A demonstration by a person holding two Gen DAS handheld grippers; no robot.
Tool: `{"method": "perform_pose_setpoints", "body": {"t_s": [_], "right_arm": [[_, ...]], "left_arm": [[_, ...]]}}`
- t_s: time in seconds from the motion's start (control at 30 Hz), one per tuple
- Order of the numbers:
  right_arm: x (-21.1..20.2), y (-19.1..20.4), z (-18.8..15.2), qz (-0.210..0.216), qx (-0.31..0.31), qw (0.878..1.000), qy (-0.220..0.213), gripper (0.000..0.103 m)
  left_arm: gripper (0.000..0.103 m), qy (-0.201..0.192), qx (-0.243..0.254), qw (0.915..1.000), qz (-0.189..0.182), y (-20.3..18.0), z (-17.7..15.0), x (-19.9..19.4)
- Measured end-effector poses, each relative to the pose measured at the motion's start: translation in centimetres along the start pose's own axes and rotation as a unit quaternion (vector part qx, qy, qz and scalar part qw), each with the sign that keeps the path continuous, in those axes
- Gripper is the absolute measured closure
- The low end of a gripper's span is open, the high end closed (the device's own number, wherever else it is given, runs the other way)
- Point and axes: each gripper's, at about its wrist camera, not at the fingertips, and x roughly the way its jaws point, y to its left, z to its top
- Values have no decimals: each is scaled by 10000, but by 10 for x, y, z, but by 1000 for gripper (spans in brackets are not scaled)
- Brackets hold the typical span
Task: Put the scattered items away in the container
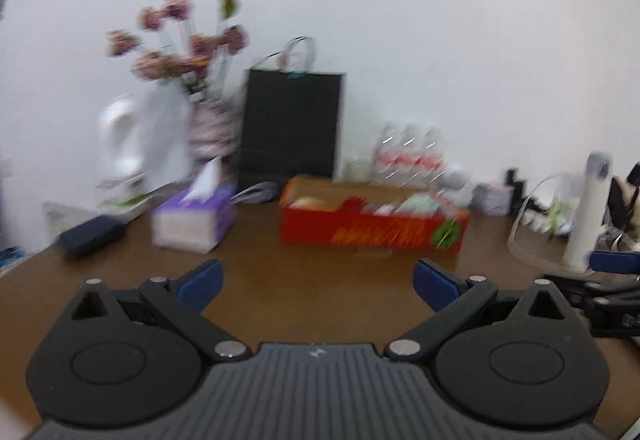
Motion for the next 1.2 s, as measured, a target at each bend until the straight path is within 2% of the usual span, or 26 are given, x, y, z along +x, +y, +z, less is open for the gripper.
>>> {"method": "perform_pose_setpoints", "body": {"t_s": [0.1, 0.13, 0.2, 0.33, 0.47, 0.63, 0.73, 1.03, 1.2], "right_arm": [[-24, 7, -30, -177, -12, 9998, 97, 6], [-28, 8, -34, -178, 123, 9997, 111, 6], [-28, 11, -39, -120, 184, 9997, 119, 6], [8, 20, -38, -198, 22, 9989, 432, 5], [62, 12, -28, -299, 425, 9955, 789, 5], [113, 3, -18, -397, 689, 9900, 1167, 6], [127, 2, -15, -488, 683, 9886, 1250, 5], [150, -4, -19, -526, 819, 9807, 1694, 5], [155, 1, -19, -570, 660, 9791, 1837, 0]], "left_arm": [[0, 272, -114, 9996, -51, 6, -26, -16], [0, 291, -37, 9995, -143, 5, -31, -15], [0, 385, 103, 9992, -82, 2, -31, -7], [0, 525, 114, 9984, -156, 0, -27, 29], [0, 953, 293, 9950, 82, -9, -23, 84], [0, 1245, 418, 9913, -29, -16, -19, 124], [0, 1343, 425, 9900, 15, -17, -18, 139], [0, 2086, 341, 9774, -30, -11, -22, 170], [0, 2111, 444, 9765, 3, -14, -24, 173]]}}
